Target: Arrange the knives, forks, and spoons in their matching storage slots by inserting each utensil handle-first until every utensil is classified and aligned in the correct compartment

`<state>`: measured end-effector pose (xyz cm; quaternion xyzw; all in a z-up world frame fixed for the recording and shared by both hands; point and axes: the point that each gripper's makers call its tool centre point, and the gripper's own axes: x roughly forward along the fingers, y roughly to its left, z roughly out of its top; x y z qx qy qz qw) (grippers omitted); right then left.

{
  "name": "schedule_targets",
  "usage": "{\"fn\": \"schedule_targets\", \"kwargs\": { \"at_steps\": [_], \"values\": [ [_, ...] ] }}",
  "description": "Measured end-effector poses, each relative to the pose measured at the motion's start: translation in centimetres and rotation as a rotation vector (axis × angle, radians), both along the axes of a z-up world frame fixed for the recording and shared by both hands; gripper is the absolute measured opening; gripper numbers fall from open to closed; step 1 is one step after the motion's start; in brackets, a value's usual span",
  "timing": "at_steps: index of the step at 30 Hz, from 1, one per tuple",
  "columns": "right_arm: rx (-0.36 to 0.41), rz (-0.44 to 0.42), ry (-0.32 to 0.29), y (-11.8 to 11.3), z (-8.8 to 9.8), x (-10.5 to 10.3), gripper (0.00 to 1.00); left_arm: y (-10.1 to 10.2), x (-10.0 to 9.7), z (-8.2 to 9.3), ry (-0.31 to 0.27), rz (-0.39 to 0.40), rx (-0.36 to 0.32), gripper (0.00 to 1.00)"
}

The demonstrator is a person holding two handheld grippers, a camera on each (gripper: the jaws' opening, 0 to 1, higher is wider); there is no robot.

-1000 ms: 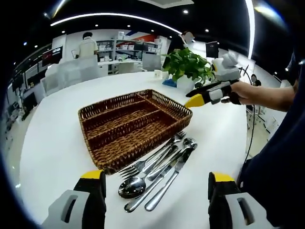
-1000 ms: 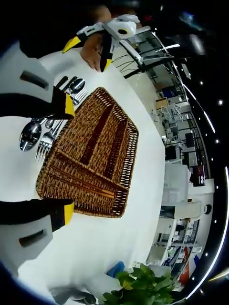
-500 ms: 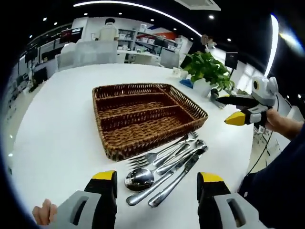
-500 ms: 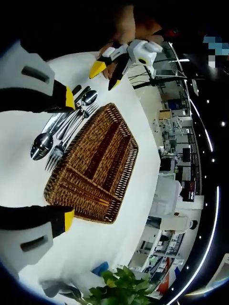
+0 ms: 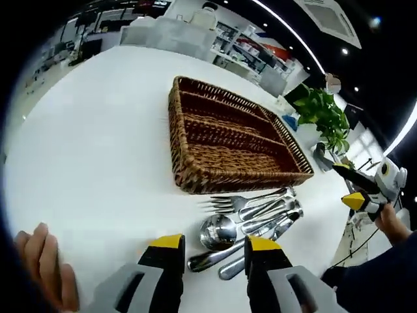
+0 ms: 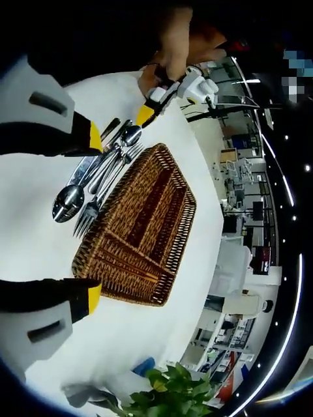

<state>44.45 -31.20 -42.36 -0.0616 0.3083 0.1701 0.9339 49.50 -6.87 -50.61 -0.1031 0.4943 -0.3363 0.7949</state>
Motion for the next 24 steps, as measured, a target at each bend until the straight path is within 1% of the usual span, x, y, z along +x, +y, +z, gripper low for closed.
{"fn": "schedule_targets", "kwargs": {
  "at_steps": [1, 4, 5, 6, 7, 8, 9, 11, 12, 13, 16, 17, 20, 24],
  "values": [
    [-0.002, 0.001, 0.001, 0.0, -0.1, -0.1, 0.77, -0.1, 0.0, -0.2, 0.027, 0.007, -0.018, 0.35],
    [-0.004, 0.004, 0.009, 0.0, -0.4, -0.4, 0.77, -0.1, 0.4, -0.4, 0.038, 0.026, -0.028, 0.29],
    [-0.005, 0.005, 0.012, 0.0, -0.5, -0.5, 0.76, -0.3, 0.3, -0.6, 0.061, 0.033, -0.039, 0.28],
    [-0.004, 0.005, 0.014, 0.1, -0.6, -0.6, 0.76, -0.3, 0.4, -0.7, 0.067, 0.036, -0.037, 0.27],
    [-0.003, 0.006, 0.015, 0.1, -0.6, -0.7, 0.76, -0.3, 0.4, -0.9, 0.066, 0.032, -0.036, 0.25],
    [-0.003, 0.008, 0.016, 0.3, -0.7, -0.8, 0.76, -0.6, 0.2, -1.0, 0.065, 0.009, -0.041, 0.24],
    [-0.004, 0.011, 0.017, 0.4, -0.8, -0.8, 0.75, -0.6, 0.3, -1.3, 0.066, 0.008, -0.039, 0.23],
    [-0.014, 0.021, 0.024, 0.6, -1.0, -1.0, 0.75, -0.7, 0.1, -1.8, 0.077, 0.002, -0.035, 0.23],
    [-0.019, 0.028, 0.026, 0.8, -1.2, -1.1, 0.74, -0.8, -0.1, -1.9, 0.093, 0.002, -0.042, 0.22],
    [-0.020, 0.029, 0.026, 0.9, -1.2, -1.1, 0.74, -0.9, 0.0, -1.9, 0.089, 0.004, -0.049, 0.20],
    [-0.028, 0.041, 0.027, 1.2, -1.3, -1.3, 0.74, -1.0, 0.1, -2.0, 0.108, 0.022, -0.066, 0.16],
    [-0.032, 0.044, 0.029, 1.2, -1.3, -1.3, 0.73, -1.0, 0.0, -2.2, 0.113, 0.019, -0.061, 0.14],
    [-0.031, 0.042, 0.031, 1.2, -1.4, -1.4, 0.73, -0.9, -0.2, -2.3, 0.097, 0.006, -0.044, 0.08],
    [-0.034, 0.039, 0.034, 1.0, -1.5, -1.4, 0.72, -0.9, -0.3, -2.3, 0.098, 0.014, -0.055, 0.07]
  ]
}}
